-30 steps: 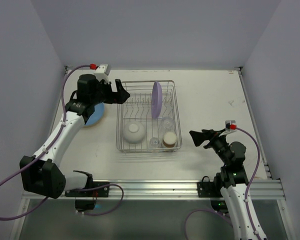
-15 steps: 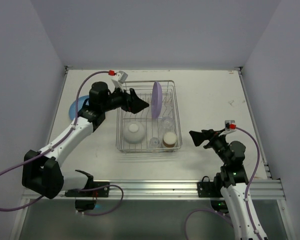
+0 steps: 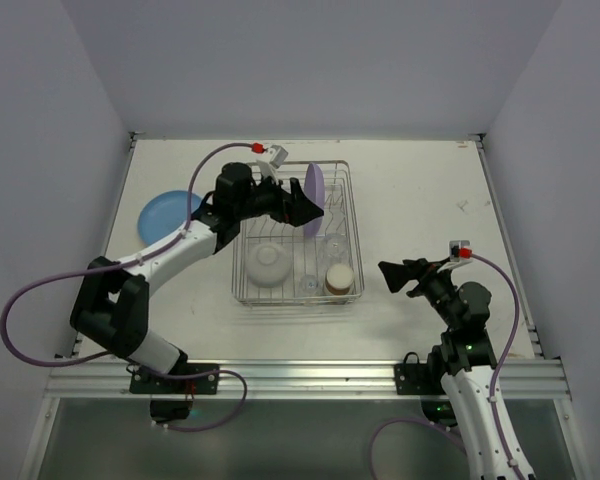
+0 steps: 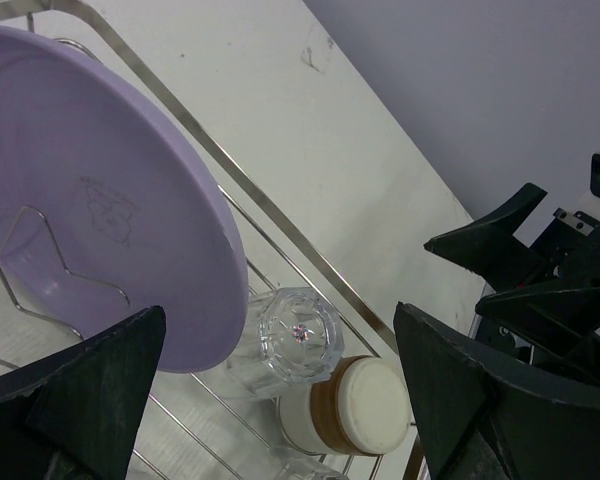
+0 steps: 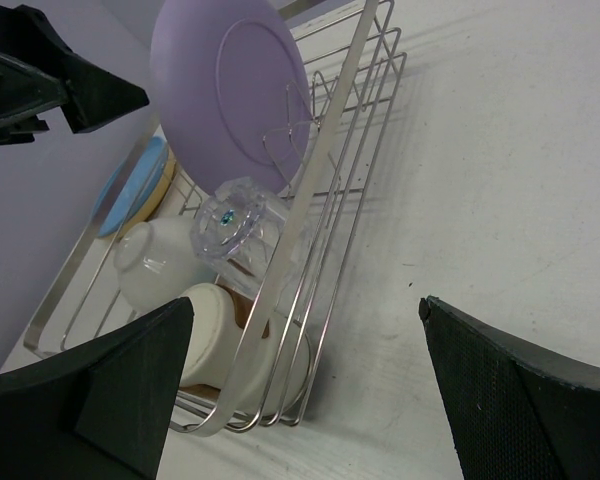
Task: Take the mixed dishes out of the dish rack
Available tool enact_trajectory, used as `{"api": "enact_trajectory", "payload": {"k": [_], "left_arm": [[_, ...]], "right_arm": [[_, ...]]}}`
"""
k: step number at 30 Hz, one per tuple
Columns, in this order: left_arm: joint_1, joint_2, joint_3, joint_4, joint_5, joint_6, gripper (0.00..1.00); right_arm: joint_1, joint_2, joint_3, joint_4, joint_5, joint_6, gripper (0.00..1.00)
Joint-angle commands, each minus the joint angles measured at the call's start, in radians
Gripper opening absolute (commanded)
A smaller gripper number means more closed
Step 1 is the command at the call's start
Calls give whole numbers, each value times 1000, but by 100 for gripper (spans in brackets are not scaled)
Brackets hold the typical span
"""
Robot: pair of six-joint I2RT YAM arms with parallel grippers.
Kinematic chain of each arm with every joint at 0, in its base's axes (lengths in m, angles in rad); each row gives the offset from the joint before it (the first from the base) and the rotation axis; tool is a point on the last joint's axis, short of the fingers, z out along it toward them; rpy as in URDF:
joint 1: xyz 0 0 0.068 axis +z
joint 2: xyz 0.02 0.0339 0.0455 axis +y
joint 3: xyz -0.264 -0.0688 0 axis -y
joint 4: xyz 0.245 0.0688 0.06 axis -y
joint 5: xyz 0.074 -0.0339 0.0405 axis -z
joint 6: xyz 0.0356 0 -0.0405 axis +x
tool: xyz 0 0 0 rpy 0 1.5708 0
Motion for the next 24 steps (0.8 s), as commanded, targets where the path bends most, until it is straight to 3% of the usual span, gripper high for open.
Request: {"api": "enact_trajectory", "payload": {"k": [1, 17, 24], "left_arm": [[-32, 28, 63, 64, -34, 6, 100], [-74, 136, 136, 95, -80, 11, 100], [-78, 149, 141, 107, -105, -11, 86]], "right_arm": [[-1, 6, 14, 29, 16, 6, 99], [-1, -37, 16, -8, 59, 16, 99], [0, 4, 23, 4, 36, 12, 99]]}}
